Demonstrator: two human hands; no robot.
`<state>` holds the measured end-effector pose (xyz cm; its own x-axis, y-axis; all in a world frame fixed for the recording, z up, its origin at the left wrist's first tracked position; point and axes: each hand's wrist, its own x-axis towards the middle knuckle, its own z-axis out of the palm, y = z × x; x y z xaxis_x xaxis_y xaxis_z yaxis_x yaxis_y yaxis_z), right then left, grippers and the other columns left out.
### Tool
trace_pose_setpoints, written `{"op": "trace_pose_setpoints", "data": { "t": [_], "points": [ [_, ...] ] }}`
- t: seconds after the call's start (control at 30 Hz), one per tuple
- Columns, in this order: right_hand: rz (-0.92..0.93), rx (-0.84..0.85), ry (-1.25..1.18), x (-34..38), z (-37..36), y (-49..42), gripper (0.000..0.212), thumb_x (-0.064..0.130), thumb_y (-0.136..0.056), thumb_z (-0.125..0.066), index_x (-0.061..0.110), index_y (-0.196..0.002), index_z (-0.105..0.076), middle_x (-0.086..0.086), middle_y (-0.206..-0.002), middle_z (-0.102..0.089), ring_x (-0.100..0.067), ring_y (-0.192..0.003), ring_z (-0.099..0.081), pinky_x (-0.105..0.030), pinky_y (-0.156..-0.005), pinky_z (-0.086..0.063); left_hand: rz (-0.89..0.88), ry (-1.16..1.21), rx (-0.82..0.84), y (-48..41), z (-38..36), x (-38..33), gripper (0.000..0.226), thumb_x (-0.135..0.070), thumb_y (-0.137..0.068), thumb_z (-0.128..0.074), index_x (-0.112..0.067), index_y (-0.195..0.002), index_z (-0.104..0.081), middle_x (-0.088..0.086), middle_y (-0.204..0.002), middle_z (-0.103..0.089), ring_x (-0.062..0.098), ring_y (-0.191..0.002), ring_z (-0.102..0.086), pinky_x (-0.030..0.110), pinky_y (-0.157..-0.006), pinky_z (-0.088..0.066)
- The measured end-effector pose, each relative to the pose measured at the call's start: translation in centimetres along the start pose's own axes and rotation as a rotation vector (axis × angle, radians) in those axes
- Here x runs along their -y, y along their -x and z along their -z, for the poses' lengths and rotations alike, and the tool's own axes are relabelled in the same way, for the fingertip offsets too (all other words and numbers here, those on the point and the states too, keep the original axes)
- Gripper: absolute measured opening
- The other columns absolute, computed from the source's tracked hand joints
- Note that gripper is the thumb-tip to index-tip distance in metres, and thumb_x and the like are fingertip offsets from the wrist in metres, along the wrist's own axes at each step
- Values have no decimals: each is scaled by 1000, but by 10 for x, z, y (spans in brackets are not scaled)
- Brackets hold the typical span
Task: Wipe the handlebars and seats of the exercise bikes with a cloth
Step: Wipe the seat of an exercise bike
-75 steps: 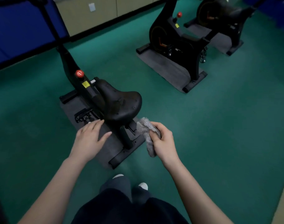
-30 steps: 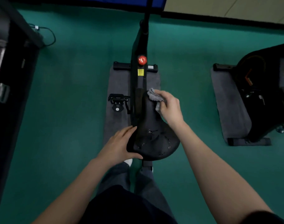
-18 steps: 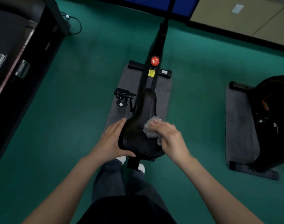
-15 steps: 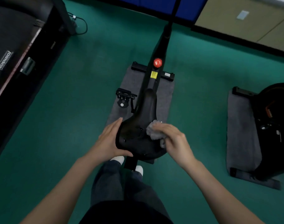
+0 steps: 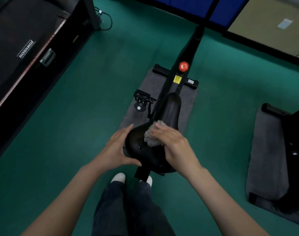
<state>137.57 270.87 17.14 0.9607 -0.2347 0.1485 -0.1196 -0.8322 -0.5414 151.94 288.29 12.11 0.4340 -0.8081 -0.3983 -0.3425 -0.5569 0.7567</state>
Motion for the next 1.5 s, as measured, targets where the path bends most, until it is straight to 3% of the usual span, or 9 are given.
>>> {"op": "trace_pose_setpoints", "data": {
  "t": [0.17, 0.43, 0.53, 0.63, 0.9, 1.0, 1.17, 1.37, 1.5],
  "points": [
    [-235, -200, -10, 4, -1, -15, 58, -22, -66, -45, 1, -116, -64, -12, -121, -64, -24, -117, -59, -33, -104, -42, -33, 36, 29, -3, 0, 7, 127, -81, -36, -68, -45, -141, -4, -3, -153, -22, 15, -141, -15, 38, -117, -18],
    [-141, -38, -12, 52, -37, -7, 51, -16, -66, -50, 2, -109, -68, -12, -119, -66, -28, -118, -58, -49, -96, -48, -145, 134, 20, -8, 4, 16, 119, -70, -40, -75, -39, -140, -19, -10, -146, -33, 13, -137, -28, 41, -114, -27],
    [-110, -53, -135, 57, -27, 20, 60, -21, -62, -44, 3, -113, -67, -8, -123, -64, -17, -124, -54, -39, -104, -43, -147, 117, 53, -9, 6, 20, 118, -70, -40, -73, -43, -140, -16, -13, -143, -32, 12, -136, -26, 37, -114, -26],
    [-328, -258, -178, 45, -19, 28, 65, -29, -64, -43, 5, -116, -64, -2, -124, -61, -6, -124, -51, -29, -107, -40, -134, 127, 60, -10, 6, 21, 117, -73, -38, -73, -50, -137, -15, -19, -142, -29, 8, -136, -24, 32, -114, -24],
    [-451, -428, -214, 71, -41, 51, 60, -25, -70, -44, 10, -115, -65, 4, -123, -63, -2, -116, -56, -22, -100, -45, -159, 191, 56, -13, 2, 27, 116, -74, -42, -77, -49, -141, -22, -15, -147, -34, 7, -137, -29, 45, -113, -30],
    [-546, -603, -198, 51, -24, 50, 53, -17, -77, -45, 14, -115, -65, 12, -119, -64, 4, -107, -58, -16, -92, -46, -174, 176, 49, -13, 2, 26, 112, -73, -42, -77, -58, -136, -19, -28, -143, -31, -2, -136, -26, 39, -114, -28],
    [-807, -626, -191, 6, -19, 39, 40, -12, -85, -48, 9, -115, -64, -4, -111, -68, -20, -104, -63, -35, -92, -49, -183, 151, 26, -13, 1, 26, 115, -67, -42, -78, -50, -140, -20, -25, -143, -31, -8, -132, -27, 29, -111, -27],
    [-789, -740, -238, 37, -49, 58, 53, -18, -80, -46, 13, -118, -64, 4, -122, -64, -4, -120, -54, -24, -104, -42, -205, 150, 38, -14, 1, 26, 109, -65, -43, -79, -58, -136, -21, -22, -142, -32, -5, -130, -31, 25, -107, -29],
    [-785, -800, -218, 42, -58, 61, 51, -18, -81, -46, 9, -122, -60, -1, -123, -63, -8, -118, -55, -23, -101, -42, -219, 151, 33, -14, 0, 26, 106, -65, -42, -79, -66, -130, -19, -24, -138, -33, -8, -126, -33, 23, -104, -30]
  ]
}}
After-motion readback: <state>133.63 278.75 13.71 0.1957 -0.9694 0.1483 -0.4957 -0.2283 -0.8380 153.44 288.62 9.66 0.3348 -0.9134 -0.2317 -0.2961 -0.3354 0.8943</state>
